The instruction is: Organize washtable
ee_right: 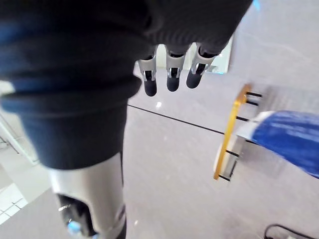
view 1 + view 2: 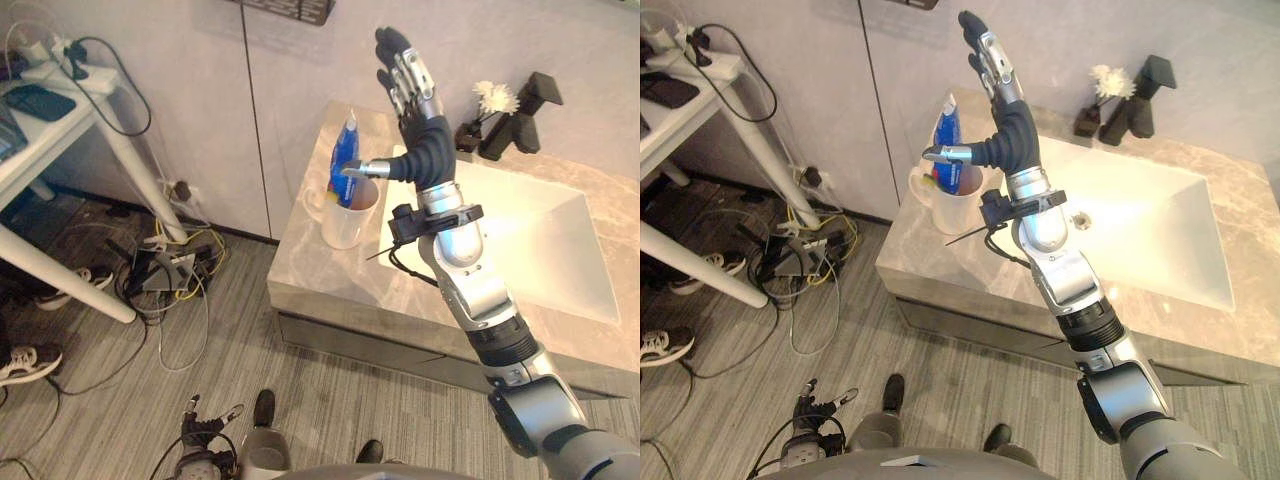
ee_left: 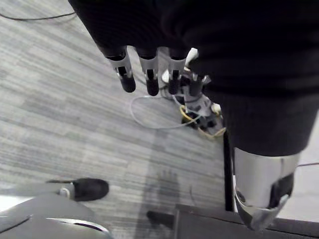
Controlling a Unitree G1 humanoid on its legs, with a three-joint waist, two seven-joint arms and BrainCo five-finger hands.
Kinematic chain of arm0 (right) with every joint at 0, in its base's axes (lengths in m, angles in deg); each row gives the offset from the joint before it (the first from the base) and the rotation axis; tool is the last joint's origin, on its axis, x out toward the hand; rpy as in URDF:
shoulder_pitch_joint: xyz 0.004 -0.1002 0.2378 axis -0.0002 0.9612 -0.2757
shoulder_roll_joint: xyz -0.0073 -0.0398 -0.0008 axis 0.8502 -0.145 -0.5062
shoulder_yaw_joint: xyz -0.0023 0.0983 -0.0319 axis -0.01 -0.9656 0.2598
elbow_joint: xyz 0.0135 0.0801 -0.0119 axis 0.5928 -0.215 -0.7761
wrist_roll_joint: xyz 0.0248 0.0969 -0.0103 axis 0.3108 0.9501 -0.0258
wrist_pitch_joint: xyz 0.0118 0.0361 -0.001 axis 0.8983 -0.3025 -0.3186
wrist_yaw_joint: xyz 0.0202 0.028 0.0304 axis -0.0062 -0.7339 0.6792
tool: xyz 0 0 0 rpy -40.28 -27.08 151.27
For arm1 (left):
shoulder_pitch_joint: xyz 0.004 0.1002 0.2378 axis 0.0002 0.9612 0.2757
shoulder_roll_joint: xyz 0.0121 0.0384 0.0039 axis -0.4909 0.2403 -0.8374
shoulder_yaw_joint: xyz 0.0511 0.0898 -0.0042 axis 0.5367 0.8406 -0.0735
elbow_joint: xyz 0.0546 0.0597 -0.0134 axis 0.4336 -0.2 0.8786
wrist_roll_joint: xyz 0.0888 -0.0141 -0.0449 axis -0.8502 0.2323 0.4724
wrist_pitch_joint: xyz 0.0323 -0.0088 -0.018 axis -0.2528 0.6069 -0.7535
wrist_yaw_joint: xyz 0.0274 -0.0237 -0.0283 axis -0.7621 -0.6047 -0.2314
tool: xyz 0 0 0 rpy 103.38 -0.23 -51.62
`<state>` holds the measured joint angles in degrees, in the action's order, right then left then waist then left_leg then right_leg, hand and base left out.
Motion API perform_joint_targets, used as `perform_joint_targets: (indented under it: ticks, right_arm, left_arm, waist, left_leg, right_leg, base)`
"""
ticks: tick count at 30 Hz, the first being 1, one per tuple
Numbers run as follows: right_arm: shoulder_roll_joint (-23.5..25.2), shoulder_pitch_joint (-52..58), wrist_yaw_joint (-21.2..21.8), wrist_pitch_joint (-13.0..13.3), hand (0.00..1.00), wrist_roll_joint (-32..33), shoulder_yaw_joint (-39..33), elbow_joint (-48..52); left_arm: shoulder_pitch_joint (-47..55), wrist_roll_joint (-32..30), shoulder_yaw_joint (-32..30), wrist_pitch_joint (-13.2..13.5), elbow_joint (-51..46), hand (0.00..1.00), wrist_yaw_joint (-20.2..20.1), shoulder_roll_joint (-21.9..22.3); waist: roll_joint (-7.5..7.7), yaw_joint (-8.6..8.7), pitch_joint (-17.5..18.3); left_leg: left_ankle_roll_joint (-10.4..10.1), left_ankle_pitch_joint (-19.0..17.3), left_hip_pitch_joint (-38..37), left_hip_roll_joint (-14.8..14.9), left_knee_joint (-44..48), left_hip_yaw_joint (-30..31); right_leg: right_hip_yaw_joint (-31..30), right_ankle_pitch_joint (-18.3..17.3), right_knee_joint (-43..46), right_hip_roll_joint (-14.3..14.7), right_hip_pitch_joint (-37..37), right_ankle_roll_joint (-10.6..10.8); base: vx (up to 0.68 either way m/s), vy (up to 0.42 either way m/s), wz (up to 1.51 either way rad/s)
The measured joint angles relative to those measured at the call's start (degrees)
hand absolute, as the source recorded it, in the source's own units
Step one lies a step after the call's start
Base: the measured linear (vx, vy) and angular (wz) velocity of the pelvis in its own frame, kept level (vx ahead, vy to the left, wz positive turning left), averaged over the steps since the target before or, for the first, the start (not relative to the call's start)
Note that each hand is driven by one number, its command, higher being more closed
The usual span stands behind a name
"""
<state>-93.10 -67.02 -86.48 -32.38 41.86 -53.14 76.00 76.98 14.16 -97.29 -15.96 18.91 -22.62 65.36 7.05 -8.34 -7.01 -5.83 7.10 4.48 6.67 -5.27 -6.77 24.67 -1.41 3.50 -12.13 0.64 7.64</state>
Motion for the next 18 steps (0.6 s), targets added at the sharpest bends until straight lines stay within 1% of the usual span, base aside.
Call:
perform_joint_targets:
  ticks: [2,3,4,6,8,9,11,13,14,15,17,18]
  right_arm:
    - [-0.9,2.0,-0.3,0.8,0.00,0.0,-2.7,2.9]
    - [-1.5,3.7,-0.7,1.4,0.00,0.0,-4.9,4.4]
    - [-1.8,5.5,-1.2,1.6,0.00,-0.1,-7.2,5.9]
    - [-1.9,7.8,-2.0,1.6,0.00,-0.4,-10.1,7.6]
    - [-1.9,12.7,-2.6,2.4,0.00,-2.1,-16.0,11.3]
    - [-1.9,14.3,-2.8,2.4,0.00,-2.2,-17.6,12.4]
    - [-1.9,20.3,-3.9,3.4,0.00,-2.4,-23.8,15.6]
    - [-1.5,24.9,-4.4,3.7,0.00,-2.5,-28.1,17.1]
    - [-0.6,28.9,-4.6,3.8,0.00,-3.1,-31.2,18.4]
    - [0.2,31.0,-4.6,3.8,0.00,-3.7,-32.7,19.1]
    - [5.5,38.9,-4.6,4.0,0.00,-4.1,-37.5,21.7]
    - [7.0,40.8,-4.7,4.1,0.00,-4.2,-38.2,22.0]
  left_arm:
    - [-0.1,-0.3,0.0,0.0,0.1,0.00,-0.1,0.2]
    - [-0.1,-0.3,0.0,0.0,0.6,0.00,-0.2,0.2]
    - [0.0,-0.3,0.0,0.0,1.2,0.00,-0.3,0.2]
    - [-0.1,-0.4,0.0,0.0,2.3,0.00,-0.5,0.3]
    - [0.0,-1.8,-0.3,0.0,2.4,0.00,-0.6,0.5]
    - [-0.1,-1.9,-0.4,0.0,2.6,0.00,-0.7,0.6]
    - [-0.1,-1.9,-0.8,0.0,2.7,0.00,-0.7,1.2]
    - [-0.4,-1.9,-1.8,0.1,2.9,0.00,-1.0,2.2]
    - [-0.7,-1.9,-1.9,0.2,3.7,0.00,-1.2,2.2]
    - [-0.7,-1.9,-2.1,0.2,3.9,0.00,-1.3,2.2]
    - [-0.6,-1.9,-2.9,0.3,4.5,0.00,-1.6,3.0]
    - [-0.6,-1.9,-2.9,0.3,4.5,0.00,-1.6,3.1]
  waist:
    - [-0.45,0.20,0.3]
    - [-0.84,0.54,0.8]
    - [-1.23,1.35,1.6]
    - [-1.66,1.95,2.4]
    - [-2.20,2.58,2.9]
    - [-2.39,2.93,3.2]
    - [-3.01,3.53,4.2]
    - [-3.41,4.80,4.7]
    - [-3.63,5.59,5.1]
    - [-3.72,5.85,5.3]
    - [-4.09,7.28,5.7]
    - [-4.10,7.55,5.7]
  left_leg:
    - [0.0,0.0,-0.7,-0.2,-0.1,-0.5]
    - [0.1,0.0,-1.0,-0.4,-0.1,-0.7]
    - [0.1,0.0,-1.0,-0.5,-0.2,-0.8]
    - [0.1,-0.1,-1.2,-0.5,-0.5,-1.3]
    - [0.2,-0.2,-1.8,-0.4,-0.7,-2.5]
    - [0.2,-0.2,-1.9,-0.4,-0.7,-2.7]
    - [0.3,-0.2,-1.9,-0.4,-0.7,-4.5]
    - [0.4,-0.3,-2.0,-0.4,-0.7,-5.7]
    - [0.4,-0.4,-2.0,-0.4,-0.7,-6.2]
    - [0.4,-0.4,-2.0,-0.3,-0.7,-6.6]
    - [0.3,-0.7,-2.6,-0.1,-0.7,-7.9]
    - [0.2,-0.8,-2.9,0.0,-0.7,-8.3]
  right_leg:
    - [-0.3,0.1,-0.1,-0.1,-0.4,0.1]
    - [-0.4,0.1,-0.2,-0.1,-0.6,0.3]
    - [-0.5,0.2,-0.3,-0.2,-0.7,0.4]
    - [-1.0,0.5,-0.8,-0.2,-0.7,0.8]
    - [-2.3,0.7,-1.1,-0.1,-0.6,0.9]
    - [-2.5,0.9,-1.2,-0.1,-0.5,0.9]
    - [-4.2,2.0,-2.5,0.1,0.2,0.9]
    - [-5.4,2.8,-3.4,0.2,0.5,0.8]
    - [-5.9,3.1,-3.9,0.4,0.6,0.9]
    - [-6.4,3.2,-4.2,0.4,0.7,0.9]
    - [-7.7,3.4,-4.6,0.7,1.2,0.9]
    - [-8.2,3.4,-4.7,0.8,1.2,0.9]
  base:
    - [0.00,0.013,-0.10]
    - [-0.01,0.019,-0.06]
    - [-0.01,0.021,-0.04]
    - [-0.01,0.017,-0.14]
    - [-0.02,0.010,-0.27]
    - [-0.01,0.014,-0.26]
    - [-0.01,0.020,-0.37]
    - [-0.02,0.021,-0.34]
    - [-0.02,0.018,-0.27]
    - [-0.02,0.011,-0.29]
    - [-0.02,0.002,-0.32]
    - [-0.01,-0.009,-0.29]
